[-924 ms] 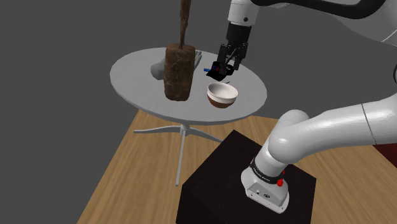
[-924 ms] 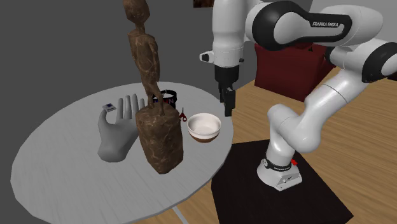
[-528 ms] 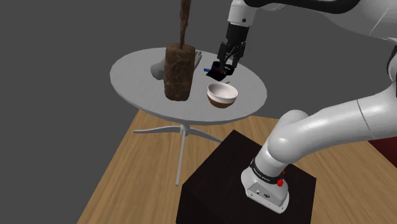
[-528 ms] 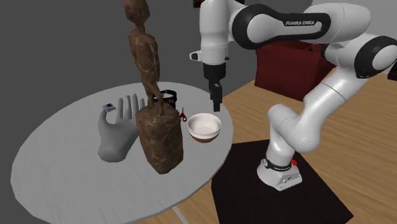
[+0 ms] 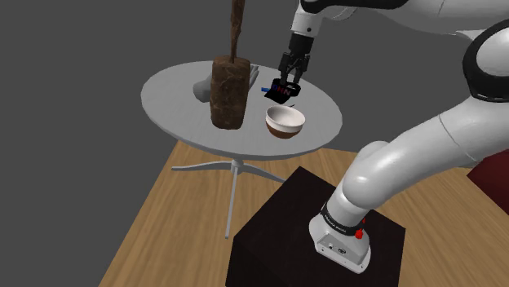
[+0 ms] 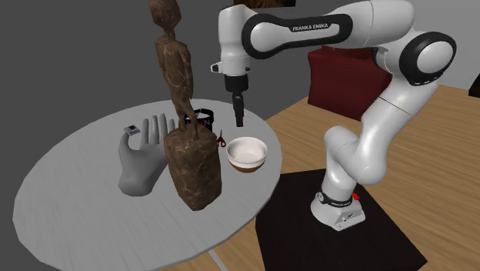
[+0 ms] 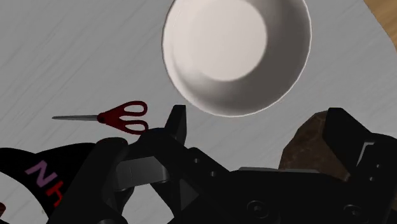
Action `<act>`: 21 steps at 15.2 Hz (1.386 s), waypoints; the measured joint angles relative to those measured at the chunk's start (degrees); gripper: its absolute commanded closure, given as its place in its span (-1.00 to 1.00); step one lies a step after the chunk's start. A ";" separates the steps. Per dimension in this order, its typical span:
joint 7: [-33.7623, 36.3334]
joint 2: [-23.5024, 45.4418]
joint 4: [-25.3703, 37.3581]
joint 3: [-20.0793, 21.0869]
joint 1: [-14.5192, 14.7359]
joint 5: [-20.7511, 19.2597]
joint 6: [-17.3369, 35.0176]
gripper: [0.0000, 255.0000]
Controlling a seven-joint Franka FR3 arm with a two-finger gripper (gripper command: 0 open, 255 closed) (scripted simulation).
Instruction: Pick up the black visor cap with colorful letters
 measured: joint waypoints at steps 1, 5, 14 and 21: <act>-1.56 1.71 0.98 -1.29 -0.09 0.33 0.58 -1.00; -7.65 9.79 6.60 -6.03 -0.19 2.98 2.12 -1.00; -23.91 32.57 25.01 -14.87 -4.21 15.08 0.30 -1.00; -32.00 52.89 46.44 -14.92 -14.10 26.84 -7.11 -1.00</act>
